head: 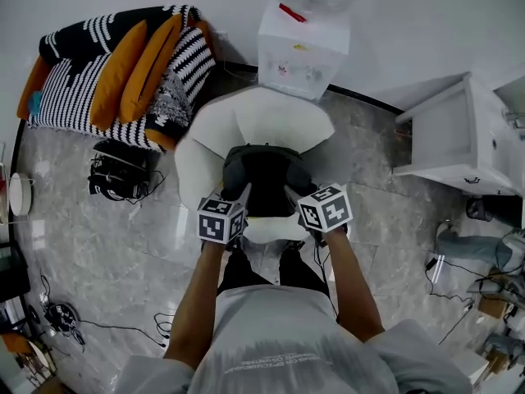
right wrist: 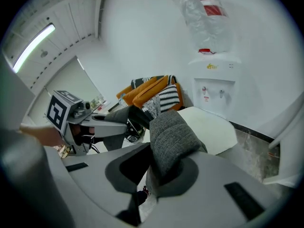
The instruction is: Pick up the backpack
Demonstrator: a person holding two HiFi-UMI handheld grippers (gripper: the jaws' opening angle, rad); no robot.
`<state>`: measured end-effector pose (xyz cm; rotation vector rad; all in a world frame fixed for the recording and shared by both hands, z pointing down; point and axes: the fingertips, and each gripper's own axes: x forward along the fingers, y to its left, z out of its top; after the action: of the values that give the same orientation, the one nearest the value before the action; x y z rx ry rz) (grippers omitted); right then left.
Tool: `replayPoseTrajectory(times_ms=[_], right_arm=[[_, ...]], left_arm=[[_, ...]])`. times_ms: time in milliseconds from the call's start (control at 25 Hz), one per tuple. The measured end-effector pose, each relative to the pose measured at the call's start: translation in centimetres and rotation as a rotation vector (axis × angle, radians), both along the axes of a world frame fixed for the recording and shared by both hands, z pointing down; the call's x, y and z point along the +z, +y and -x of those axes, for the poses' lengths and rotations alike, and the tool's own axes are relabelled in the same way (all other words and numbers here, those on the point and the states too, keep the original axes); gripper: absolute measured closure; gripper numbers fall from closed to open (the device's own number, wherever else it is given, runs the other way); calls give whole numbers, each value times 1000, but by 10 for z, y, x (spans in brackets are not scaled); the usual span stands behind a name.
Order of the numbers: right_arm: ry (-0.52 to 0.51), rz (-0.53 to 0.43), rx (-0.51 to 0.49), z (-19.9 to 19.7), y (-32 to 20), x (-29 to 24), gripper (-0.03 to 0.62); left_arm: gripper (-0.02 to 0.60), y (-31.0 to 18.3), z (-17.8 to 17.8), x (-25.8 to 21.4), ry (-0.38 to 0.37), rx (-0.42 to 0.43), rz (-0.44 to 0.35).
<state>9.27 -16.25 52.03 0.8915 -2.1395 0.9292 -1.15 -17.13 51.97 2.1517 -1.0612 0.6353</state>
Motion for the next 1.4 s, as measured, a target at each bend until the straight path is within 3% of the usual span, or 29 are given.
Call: replayPoseTrajectory(times_ms=[440,1040,1400], right_arm=[[-36,-85,-34,-5,-3,-50,557],[-57,-344,4,-8,-22,-148,557],[-68,-431,-3,-6,-42,-189,557]], left_arm=[[537,0,-4,-45,-4,66,-56],[535,-18,-10,-150,26,61,-285],[534,-38,-4,-196,44,32,-394]])
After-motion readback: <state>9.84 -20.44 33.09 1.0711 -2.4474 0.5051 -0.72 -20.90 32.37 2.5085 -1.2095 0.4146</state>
